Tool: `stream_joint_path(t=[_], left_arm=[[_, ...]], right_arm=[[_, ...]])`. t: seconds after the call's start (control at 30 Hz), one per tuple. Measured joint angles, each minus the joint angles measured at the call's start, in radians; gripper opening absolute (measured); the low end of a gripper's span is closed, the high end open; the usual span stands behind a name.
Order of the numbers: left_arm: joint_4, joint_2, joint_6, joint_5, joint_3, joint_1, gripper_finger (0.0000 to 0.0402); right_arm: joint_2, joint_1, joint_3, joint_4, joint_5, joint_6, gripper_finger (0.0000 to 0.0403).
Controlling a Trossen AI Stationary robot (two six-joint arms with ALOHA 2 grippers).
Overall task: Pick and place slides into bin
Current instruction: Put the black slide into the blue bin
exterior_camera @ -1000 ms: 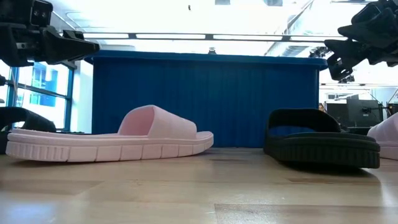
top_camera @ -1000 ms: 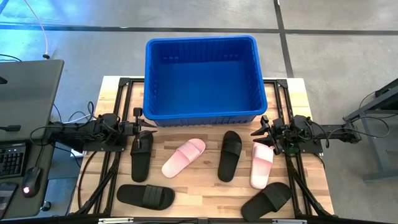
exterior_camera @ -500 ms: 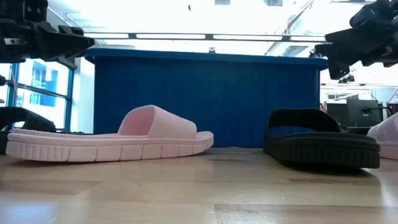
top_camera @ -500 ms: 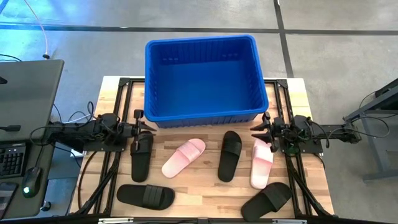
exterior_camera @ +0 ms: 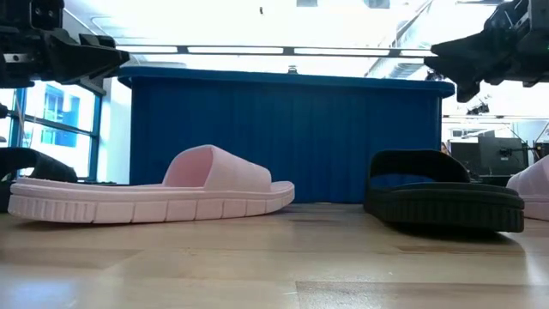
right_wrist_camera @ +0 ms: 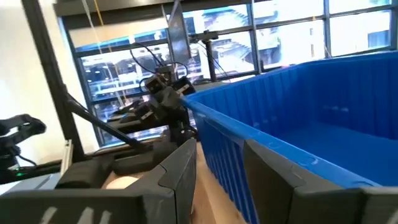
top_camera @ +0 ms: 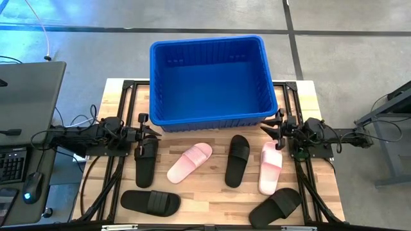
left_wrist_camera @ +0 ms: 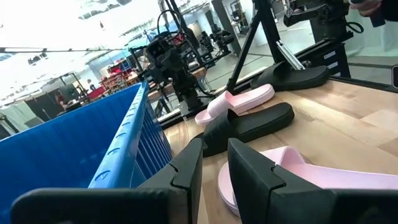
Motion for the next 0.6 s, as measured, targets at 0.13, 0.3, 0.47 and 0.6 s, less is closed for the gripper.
stream_joint_path(t=[0.13, 0.3, 0.47, 0.6], left_arm=[[0.019, 0.000, 0.014, 0.035, 0.000, 0.000, 0.0070], [0.139, 0.000, -0.066, 0.163, 0.010, 0.000, 0.0070], [0.147, 0.000, -0.068, 0.228, 0.086, 0.000, 0.0070], [0.137, 0.009, 0.035, 0.227, 0.146, 0.000, 0.0070]], right_arm=[[0.000, 0.000, 0.000, -0.010, 0.019, 0.000, 0.0124], [0.000, 0.000, 0.000, 0.041, -0.075, -0.004, 0.0124], [0.000, 0.001, 0.000, 0.114, -0.134, -0.041, 0.0124], [0.000, 0.000, 0.000, 0.131, -0.107, -0.128, 0.0124]])
